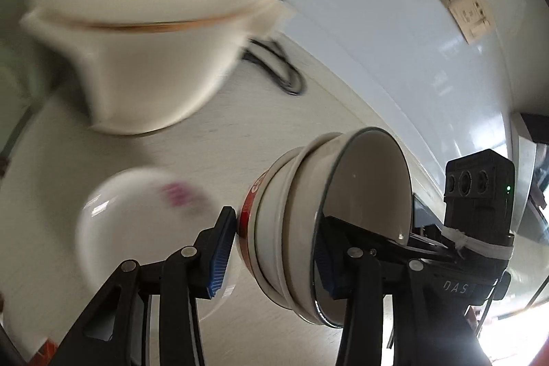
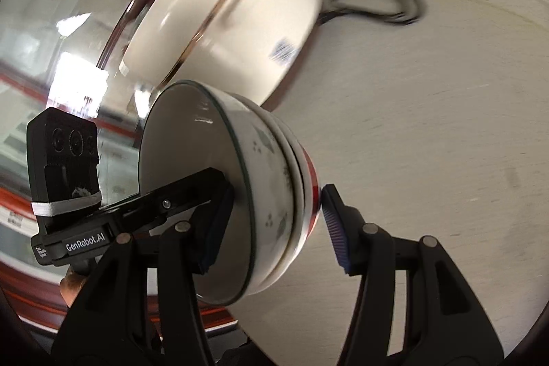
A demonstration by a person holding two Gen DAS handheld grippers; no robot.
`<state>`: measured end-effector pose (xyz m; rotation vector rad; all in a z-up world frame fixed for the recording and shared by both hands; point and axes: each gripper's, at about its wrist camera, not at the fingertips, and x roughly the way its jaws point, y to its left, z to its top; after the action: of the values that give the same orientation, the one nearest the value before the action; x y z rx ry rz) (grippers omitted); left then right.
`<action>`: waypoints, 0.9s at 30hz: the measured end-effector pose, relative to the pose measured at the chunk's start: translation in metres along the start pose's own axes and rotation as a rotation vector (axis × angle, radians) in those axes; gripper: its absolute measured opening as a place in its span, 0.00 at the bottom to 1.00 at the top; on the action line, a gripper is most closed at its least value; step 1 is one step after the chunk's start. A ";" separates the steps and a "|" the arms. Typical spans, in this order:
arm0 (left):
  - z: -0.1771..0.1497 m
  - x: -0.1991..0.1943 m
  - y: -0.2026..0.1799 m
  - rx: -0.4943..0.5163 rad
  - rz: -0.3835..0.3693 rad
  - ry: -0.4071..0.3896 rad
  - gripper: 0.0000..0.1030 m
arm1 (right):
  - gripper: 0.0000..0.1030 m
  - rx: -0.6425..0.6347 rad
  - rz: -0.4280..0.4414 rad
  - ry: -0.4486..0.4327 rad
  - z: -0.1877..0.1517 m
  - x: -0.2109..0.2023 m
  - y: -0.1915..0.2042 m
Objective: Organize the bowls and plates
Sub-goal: 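Carry the bowl stack and lower it onto the pink-flower plates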
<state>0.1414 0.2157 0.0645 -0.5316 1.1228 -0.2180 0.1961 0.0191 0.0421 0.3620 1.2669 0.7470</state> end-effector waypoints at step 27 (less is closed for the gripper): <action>-0.013 -0.013 0.105 -0.209 0.004 -0.028 0.34 | 0.60 -0.078 -0.090 0.093 0.014 0.102 0.048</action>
<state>0.1141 0.3068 0.0170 -0.7153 1.1253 -0.0891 0.2058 0.1251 0.0027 0.2079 1.3283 0.7413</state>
